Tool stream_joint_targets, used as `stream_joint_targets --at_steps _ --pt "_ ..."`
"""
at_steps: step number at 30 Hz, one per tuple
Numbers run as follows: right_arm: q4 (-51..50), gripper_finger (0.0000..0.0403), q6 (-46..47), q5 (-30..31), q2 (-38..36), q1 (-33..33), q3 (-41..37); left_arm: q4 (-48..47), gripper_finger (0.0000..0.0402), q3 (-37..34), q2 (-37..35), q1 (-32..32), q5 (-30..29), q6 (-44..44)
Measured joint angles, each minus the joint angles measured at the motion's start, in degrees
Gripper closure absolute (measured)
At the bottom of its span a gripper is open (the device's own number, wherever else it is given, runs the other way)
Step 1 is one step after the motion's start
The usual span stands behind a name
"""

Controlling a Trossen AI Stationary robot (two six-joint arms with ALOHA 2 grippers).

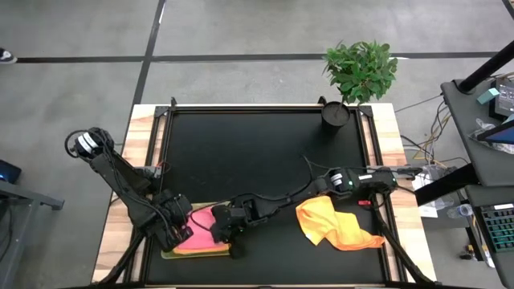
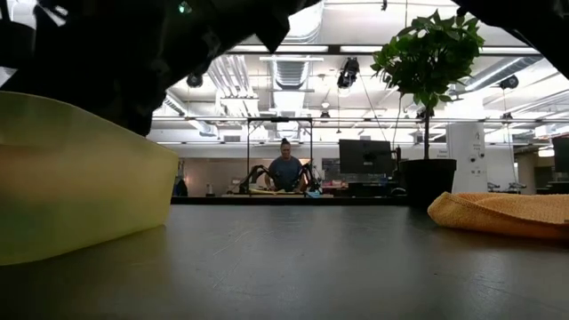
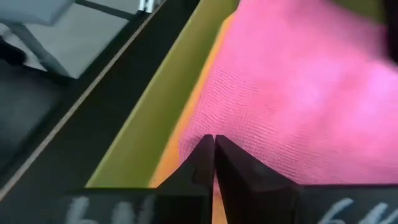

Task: Fold microfiber towels
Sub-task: Put the folded pink microfiber towel into the yellow bin, then fold the orange microfiber towel

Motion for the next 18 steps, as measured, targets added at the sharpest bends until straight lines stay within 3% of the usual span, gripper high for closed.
stream_joint_targets --at_steps 7,12,16,18 --pt "-7.4 0.0394 -6.5 11.2 -6.1 0.3 -1.4 -1.5 0.0355 2.6 -2.3 0.0 -0.5 1.1" --pt "-7.0 0.0394 -8.8 11.8 -13.2 0.1 -11.8 1.8 0.0355 4.7 -4.0 0.0 -12.2 7.1" --pt "1.3 0.0394 -11.7 14.6 -22.2 0.0 -25.1 14.9 0.0355 4.4 -4.4 0.2 -26.4 25.7" --pt "7.3 0.0394 -11.9 16.3 -26.5 -0.1 -31.9 24.4 0.0355 3.8 -4.4 1.3 -29.4 39.9"
